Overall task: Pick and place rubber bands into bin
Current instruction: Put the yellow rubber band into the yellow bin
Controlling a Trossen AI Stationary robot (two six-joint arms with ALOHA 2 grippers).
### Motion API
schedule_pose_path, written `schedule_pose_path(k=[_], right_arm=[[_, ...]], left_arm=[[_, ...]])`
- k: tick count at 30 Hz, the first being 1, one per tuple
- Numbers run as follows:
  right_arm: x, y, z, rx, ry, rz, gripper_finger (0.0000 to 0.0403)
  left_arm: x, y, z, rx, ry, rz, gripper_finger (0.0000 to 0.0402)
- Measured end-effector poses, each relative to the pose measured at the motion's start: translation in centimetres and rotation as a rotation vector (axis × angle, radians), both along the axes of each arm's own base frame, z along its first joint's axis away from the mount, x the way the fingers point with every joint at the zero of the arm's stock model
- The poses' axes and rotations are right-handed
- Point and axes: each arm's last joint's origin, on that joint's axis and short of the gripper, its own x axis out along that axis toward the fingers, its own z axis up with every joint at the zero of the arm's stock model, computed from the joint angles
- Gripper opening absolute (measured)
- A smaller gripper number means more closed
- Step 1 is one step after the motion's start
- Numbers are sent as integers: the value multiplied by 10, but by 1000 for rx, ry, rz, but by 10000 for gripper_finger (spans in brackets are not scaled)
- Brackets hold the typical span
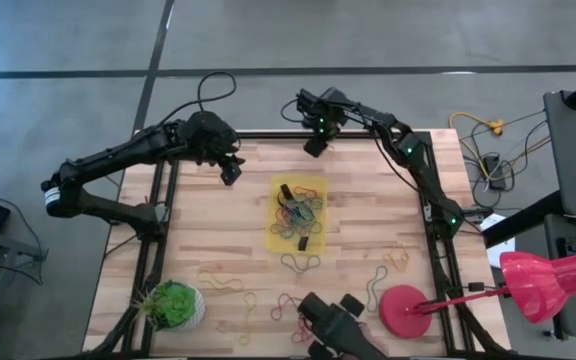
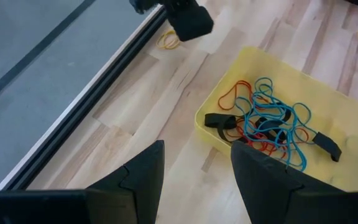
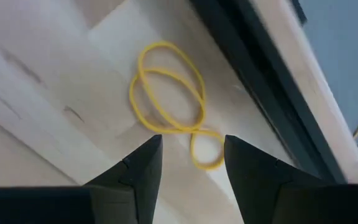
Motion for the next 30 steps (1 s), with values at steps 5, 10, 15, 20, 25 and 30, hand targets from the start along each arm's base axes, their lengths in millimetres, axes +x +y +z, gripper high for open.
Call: schedule_pose_path(k=[5, 10, 15, 20, 25, 30], right_arm=[[3, -2, -1, -21, -8, 218, 160], [4, -5, -1, -44, -17, 382, 160], [2, -9, -1, -16, -67, 383, 159], [3, -3, -8, 55, -109, 401, 159], [-2, 1, -23, 99, -73, 415, 159], [-6, 2, -28, 107, -58, 411, 159]], left_arm=[[0, 0, 0, -1, 0, 1, 170], [0, 0, 0, -1, 0, 1, 170], [0, 0, 0, -1, 0, 1, 170], [0, 0, 0, -2, 0, 2, 170], [0, 0, 0, -2, 0, 2, 170], [0, 0, 0, -3, 0, 3, 170]])
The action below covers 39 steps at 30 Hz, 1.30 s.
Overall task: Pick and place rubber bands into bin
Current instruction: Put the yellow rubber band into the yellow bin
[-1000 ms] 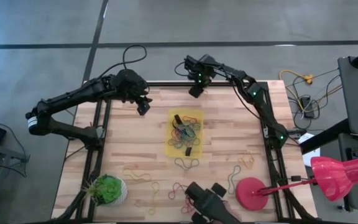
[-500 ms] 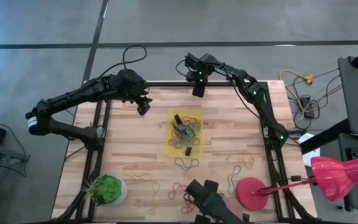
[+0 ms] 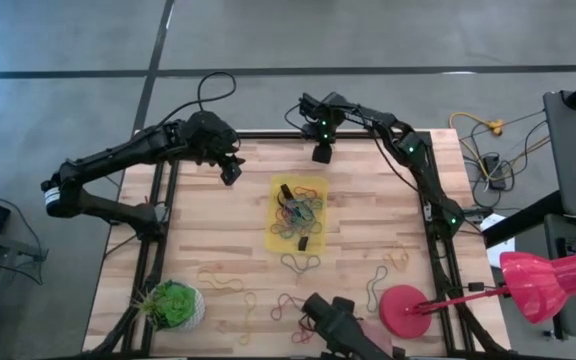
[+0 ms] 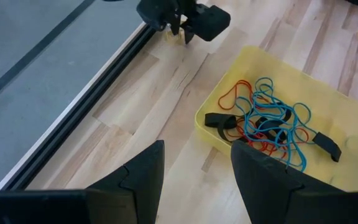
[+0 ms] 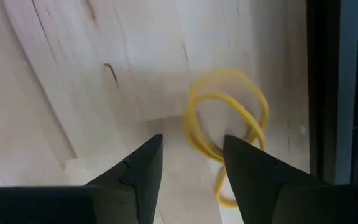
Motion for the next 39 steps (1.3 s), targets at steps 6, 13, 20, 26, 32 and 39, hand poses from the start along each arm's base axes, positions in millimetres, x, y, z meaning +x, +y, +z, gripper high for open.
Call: schedule_pose_path(k=[6, 13, 20, 26, 32, 39], right_arm=[[4, -8, 4, -50, -44, -13, 159], [5, -16, 4, -105, -87, -25, 159], [4, -15, 0, -91, -82, -59, 145], [3, -11, -1, -34, -81, -109, 82], [1, -5, 1, 72, -81, -140, 13], [3, 4, 23, 144, -122, -185, 8]], left_arm=[[0, 0, -1, -1, 2, 0, 170], [0, 0, -2, -18, -2, 17, 170], [0, 0, -9, -30, 16, 20, 170], [0, 0, -15, -63, 18, 49, 170], [1, 0, -14, -63, 3, 54, 170], [4, 2, -11, -44, -40, 52, 170]])
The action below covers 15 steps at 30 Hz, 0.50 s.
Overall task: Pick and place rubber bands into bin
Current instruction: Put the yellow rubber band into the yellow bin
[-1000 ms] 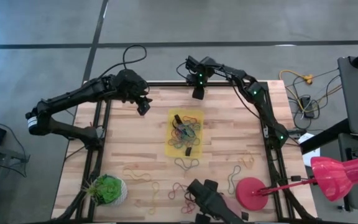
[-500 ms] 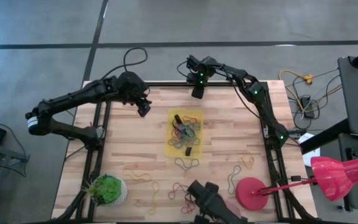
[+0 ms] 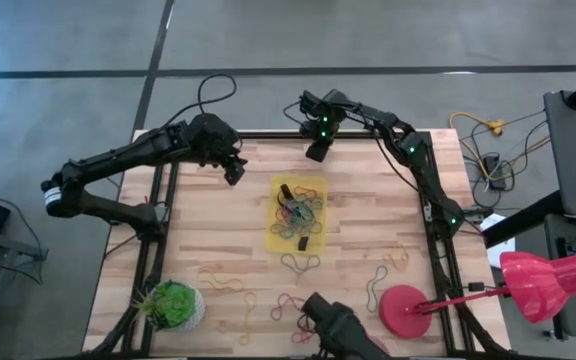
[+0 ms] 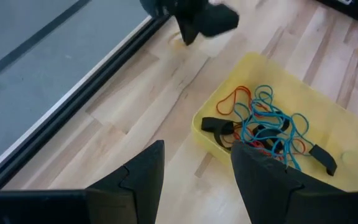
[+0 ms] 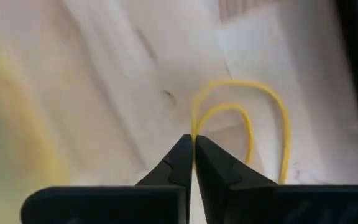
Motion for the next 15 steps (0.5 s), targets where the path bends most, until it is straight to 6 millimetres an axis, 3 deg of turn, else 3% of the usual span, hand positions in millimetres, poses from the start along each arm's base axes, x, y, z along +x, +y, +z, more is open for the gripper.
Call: schedule_pose_path(k=[10, 15], right_arm=[[7, 22, 95, -3, -284, -15, 8], [7, 51, 131, 87, -315, -141, 8]], left_arm=[[4, 2, 1, 38, -26, -21, 170], [4, 2, 1, 42, -26, -24, 170]])
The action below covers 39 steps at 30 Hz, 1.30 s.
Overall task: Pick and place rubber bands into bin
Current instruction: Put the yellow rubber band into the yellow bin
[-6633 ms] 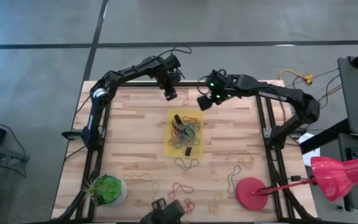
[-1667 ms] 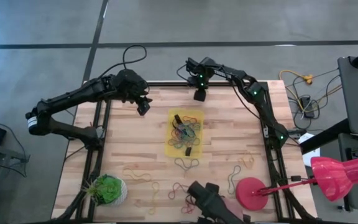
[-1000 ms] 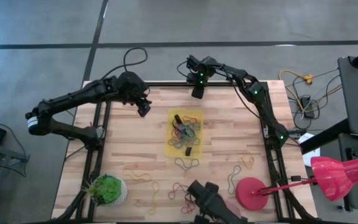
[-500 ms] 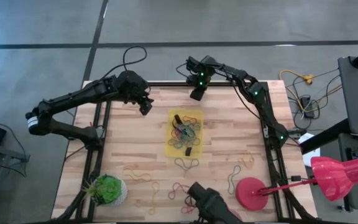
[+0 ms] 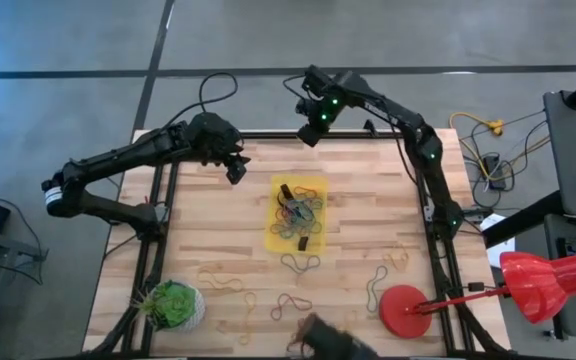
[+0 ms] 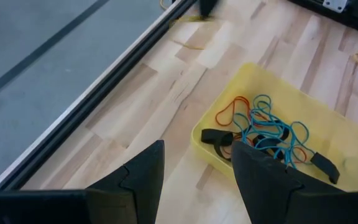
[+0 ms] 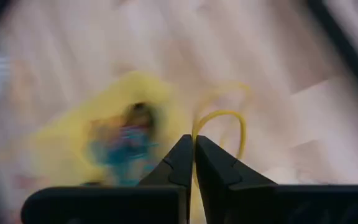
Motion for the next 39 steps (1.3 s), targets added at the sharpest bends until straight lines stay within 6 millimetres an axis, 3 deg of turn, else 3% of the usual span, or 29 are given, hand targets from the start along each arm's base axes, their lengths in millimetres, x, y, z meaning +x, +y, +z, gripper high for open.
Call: schedule_pose_path(k=[4, 7, 12, 18, 28, 33, 39], right_arm=[[14, 49, 18, 51, -6, 99, 8], [28, 75, 15, 54, 34, 115, 8], [43, 112, 1, -162, 235, 42, 11], [55, 133, -20, -176, 316, 49, 50], [60, 176, -34, -202, 423, -14, 168], [60, 222, -35, -302, 449, 204, 199], [51, 282, -49, -463, 523, 480, 203]], left_arm=[[2, 1, 2, 14, -28, 0, 170], [3, 1, 4, 21, -46, 0, 170], [3, 1, 3, 15, -48, 4, 170], [1, 0, 1, -10, -18, -5, 170], [0, -5, -9, -109, 3, -98, 170], [0, -6, -21, -141, 28, -121, 170], [-1, -18, -41, -285, 43, -209, 170]])
